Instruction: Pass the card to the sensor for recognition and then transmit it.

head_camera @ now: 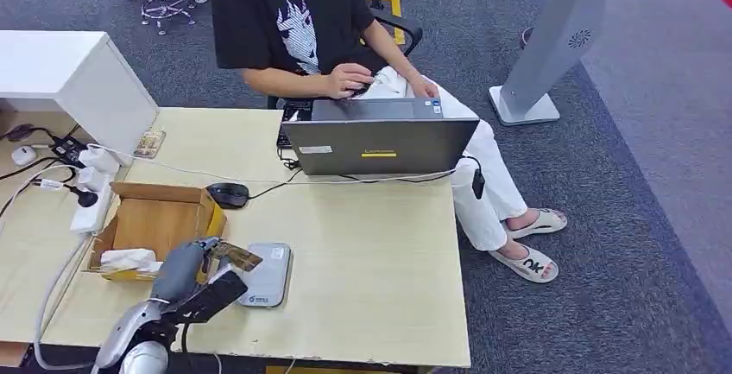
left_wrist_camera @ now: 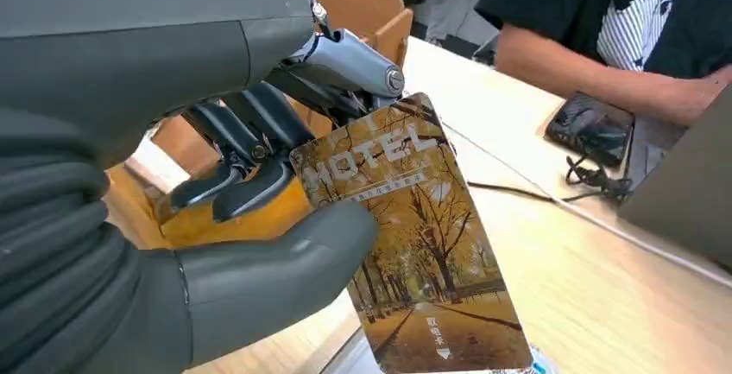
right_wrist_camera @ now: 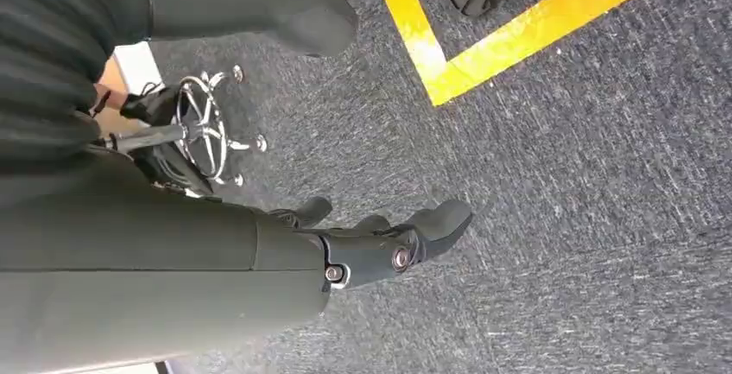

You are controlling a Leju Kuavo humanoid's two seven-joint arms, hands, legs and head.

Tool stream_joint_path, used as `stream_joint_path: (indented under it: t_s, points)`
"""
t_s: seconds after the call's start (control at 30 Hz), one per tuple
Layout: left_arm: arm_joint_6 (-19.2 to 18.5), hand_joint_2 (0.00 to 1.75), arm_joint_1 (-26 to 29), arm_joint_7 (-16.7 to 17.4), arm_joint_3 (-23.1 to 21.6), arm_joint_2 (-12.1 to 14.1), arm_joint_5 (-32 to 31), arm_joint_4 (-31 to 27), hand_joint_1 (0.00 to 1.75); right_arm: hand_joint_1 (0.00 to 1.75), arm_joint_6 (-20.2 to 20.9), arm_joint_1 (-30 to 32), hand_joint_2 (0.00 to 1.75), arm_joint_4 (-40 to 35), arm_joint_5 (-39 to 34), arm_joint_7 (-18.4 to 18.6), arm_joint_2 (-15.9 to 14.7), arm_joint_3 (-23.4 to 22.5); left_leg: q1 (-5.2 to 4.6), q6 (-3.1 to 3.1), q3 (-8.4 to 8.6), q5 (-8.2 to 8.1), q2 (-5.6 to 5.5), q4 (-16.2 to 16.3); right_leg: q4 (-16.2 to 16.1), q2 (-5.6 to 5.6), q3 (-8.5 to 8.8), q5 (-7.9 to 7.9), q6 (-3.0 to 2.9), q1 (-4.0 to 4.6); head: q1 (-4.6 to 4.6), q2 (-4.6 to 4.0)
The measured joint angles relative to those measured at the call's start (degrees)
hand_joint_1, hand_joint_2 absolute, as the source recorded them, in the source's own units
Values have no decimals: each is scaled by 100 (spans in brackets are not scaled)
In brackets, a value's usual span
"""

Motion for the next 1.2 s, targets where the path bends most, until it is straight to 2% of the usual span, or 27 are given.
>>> stream_joint_path:
  t_s: [0.3,0.47,0.53,0.63,0.7,0.8,0.93,0.97,1.0,1.07,1.1,1.13,1.2]
  points:
    - [177,175,-197,55,61,221,-225,-347,175,0,-55,0,175,0,118,9,-2,-15,1,-1,0,1,0,0,1,0,-1,0,-1,1,0,0]
    - [201,175,-471,253,228,438,-234,-652,175,0,-54,4,175,0,166,0,-2,-59,5,-4,-4,5,-2,0,1,-2,-2,3,-3,5,0,0]
    - [264,175,-680,443,381,623,-501,-762,175,0,-55,1,175,0,188,2,-2,-87,5,-5,-3,6,0,0,4,-1,-2,3,-5,5,0,0]
    - [415,175,-906,669,595,905,-1238,-855,175,0,-55,11,175,0,240,11,-2,-103,6,-5,-2,7,0,0,5,0,-4,4,-6,7,0,0]
    - [415,175,-1002,671,717,1036,-1283,-883,175,0,-55,6,175,0,245,20,-2,-114,7,-5,-1,7,1,0,5,1,-4,4,-7,7,0,0]
    - [415,175,-1087,669,818,1086,-1200,-892,175,0,-55,3,175,0,273,39,-2,-129,7,-5,-3,6,-1,-1,5,-1,-2,3,-6,7,2,0]
    - [540,175,-1087,774,883,1169,-1567,-892,175,0,-55,4,175,0,341,55,-2,-144,5,-5,-4,6,6,0,3,4,-3,4,-6,6,2,0]
    - [579,175,-1084,785,894,1171,-1606,-892,108,0,-55,4,175,0,361,55,-2,-151,5,-5,-4,6,7,0,3,5,-4,4,-6,6,0,0]
    - [625,175,-1080,787,914,1167,-1628,-892,89,0,-57,3,175,0,365,55,-2,-159,5,-5,-4,6,7,0,3,6,-4,4,-6,6,0,0]
    - [792,175,-1058,785,936,1154,-1685,-892,93,0,-68,2,175,0,398,52,-2,-181,5,-6,-4,5,7,0,3,7,-5,4,-6,6,0,0]
    - [902,175,-1048,774,957,1130,-1718,-892,63,0,-72,3,175,0,422,52,-2,-194,5,-6,-4,5,7,0,3,7,-5,4,-6,6,0,0]
    - [990,175,-1036,763,981,1099,-1733,-894,0,0,-81,3,175,0,431,50,-2,-210,5,-6,-5,4,6,0,3,6,-5,3,-6,6,0,0]
    - [1076,175,-992,737,1003,1062,-1749,-901,0,0,-83,2,175,0,446,48,-2,-236,5,-6,-5,4,5,0,2,5,-5,2,-5,6,0,0]
